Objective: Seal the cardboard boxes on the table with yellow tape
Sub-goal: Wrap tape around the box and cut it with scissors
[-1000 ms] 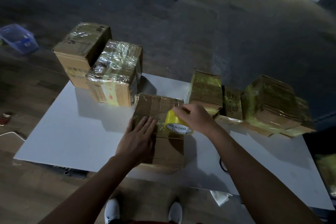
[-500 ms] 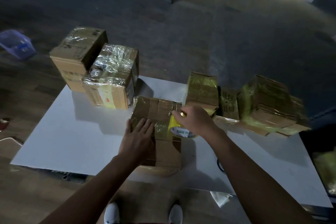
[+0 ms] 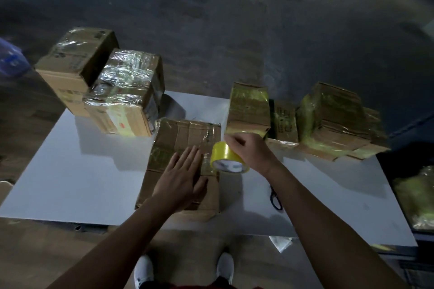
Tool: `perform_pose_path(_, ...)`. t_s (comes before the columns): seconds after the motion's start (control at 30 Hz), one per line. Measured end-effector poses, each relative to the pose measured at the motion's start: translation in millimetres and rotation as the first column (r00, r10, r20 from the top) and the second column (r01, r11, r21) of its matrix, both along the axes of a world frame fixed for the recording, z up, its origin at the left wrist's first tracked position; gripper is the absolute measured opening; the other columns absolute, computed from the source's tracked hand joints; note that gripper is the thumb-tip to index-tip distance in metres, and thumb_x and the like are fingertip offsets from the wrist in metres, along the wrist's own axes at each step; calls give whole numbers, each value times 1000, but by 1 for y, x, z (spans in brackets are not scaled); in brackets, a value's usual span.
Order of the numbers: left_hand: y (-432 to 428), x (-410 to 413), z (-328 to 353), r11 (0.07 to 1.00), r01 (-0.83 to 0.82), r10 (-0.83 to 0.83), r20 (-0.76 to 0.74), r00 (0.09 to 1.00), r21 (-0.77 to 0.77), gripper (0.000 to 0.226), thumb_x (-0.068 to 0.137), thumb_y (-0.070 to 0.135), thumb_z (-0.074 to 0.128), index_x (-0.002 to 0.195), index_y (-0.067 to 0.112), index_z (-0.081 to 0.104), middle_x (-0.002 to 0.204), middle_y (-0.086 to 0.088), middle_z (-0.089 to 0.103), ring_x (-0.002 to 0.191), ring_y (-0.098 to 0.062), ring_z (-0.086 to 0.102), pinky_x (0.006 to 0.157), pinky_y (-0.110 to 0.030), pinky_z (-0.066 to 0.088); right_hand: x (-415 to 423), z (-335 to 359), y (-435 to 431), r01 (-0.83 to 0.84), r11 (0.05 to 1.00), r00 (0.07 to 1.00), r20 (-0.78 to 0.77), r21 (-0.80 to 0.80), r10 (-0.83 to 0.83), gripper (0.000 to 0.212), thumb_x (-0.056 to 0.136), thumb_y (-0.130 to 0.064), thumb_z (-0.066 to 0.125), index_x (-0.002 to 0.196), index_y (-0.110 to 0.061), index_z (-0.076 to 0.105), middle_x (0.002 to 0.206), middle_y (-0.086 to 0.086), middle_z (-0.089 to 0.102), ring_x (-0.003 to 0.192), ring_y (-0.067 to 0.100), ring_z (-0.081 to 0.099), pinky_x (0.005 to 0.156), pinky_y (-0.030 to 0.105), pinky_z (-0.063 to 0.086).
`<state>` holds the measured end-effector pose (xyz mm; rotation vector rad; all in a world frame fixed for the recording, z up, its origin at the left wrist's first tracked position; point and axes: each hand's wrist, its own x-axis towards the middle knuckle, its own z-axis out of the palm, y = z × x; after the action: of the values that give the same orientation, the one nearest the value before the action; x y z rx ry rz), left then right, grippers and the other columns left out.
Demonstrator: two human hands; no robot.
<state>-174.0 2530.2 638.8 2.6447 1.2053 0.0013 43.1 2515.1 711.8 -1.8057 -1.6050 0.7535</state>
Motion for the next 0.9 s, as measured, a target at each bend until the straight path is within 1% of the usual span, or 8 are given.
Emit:
perform_pose_path(0.1,1,0,2,1000,-6,6,-13,1000,-10,85,83,68,-18,149,17,-8,159,0,-10,147,-14,-13,118,-34,-9,33,-11,-12,7,1000,987,162,6,-8,49,89,-35,58,51,-18,33,50,0,26,48,8,24,51,31,23)
perform_pose_path(0.23,-2,4,9,997,-36,32,-55,998,-64,103,72,78,-21,152,14,-8,161,-4,-10,147,-16,-15,118,-38,-11,39,-35,-21,11,989,951,306,-148,36,48,93,-37,57,53,-14,43,48,0,30,50,19,34,53,30,24)
perform_pose_path(0.33,-13,32,25,982,-155,132,-202,970,-106,108,80,83,8,152,4,-9,160,-14,-13,148,-28,-14,115,-54,-7,20,-57,-19,2,975,920,384,-220,85,48,96,-42,50,58,-14,42,54,2,37,61,26,45,56,31,29)
perform_pose_path(0.4,-25,62,33,969,-217,177,-282,943,-119,108,86,75,31,149,-1,-11,158,-21,-16,146,-38,-16,112,-62,-7,14,-64,-19,-3,964,906,407,-265,115,41,99,-40,43,65,-17,48,65,6,52,70,29,52,60,32,33)
perform_pose_path(0.5,-32,86,36,961,-251,205,-308,929,-119,99,93,59,40,147,-6,-12,155,-29,-18,143,-46,-17,111,-68,-5,17,-70,-20,-23,965,875,461,-261,145,38,101,-36,38,84,-10,60,85,14,64,82,31,61,66,35,40)
perform_pose_path(0.6,-21,75,33,955,-259,215,-262,941,-147,91,97,52,36,147,-7,-12,155,-29,-19,143,-44,-18,113,-65,-4,18,-74,-23,-7,972,904,414,-235,107,39,101,-38,39,78,-13,57,81,13,65,77,29,61,60,31,32)
perform_pose_path(0.73,-2,35,29,969,-108,85,-114,990,-220,103,89,49,53,150,0,-13,157,-21,-22,143,-35,-26,116,-58,-11,4,-83,-30,-62,986,911,395,-157,120,44,102,-39,39,78,-8,60,71,13,62,69,30,60,55,31,32)
perform_pose_path(0.9,22,8,23,972,70,-68,13,998,-225,109,83,44,65,152,9,-12,158,-11,-19,143,-26,-27,117,-55,-12,-10,-94,-40,-119,970,943,282,-211,177,47,102,-41,37,60,-20,36,51,-5,32,47,15,38,52,30,26)
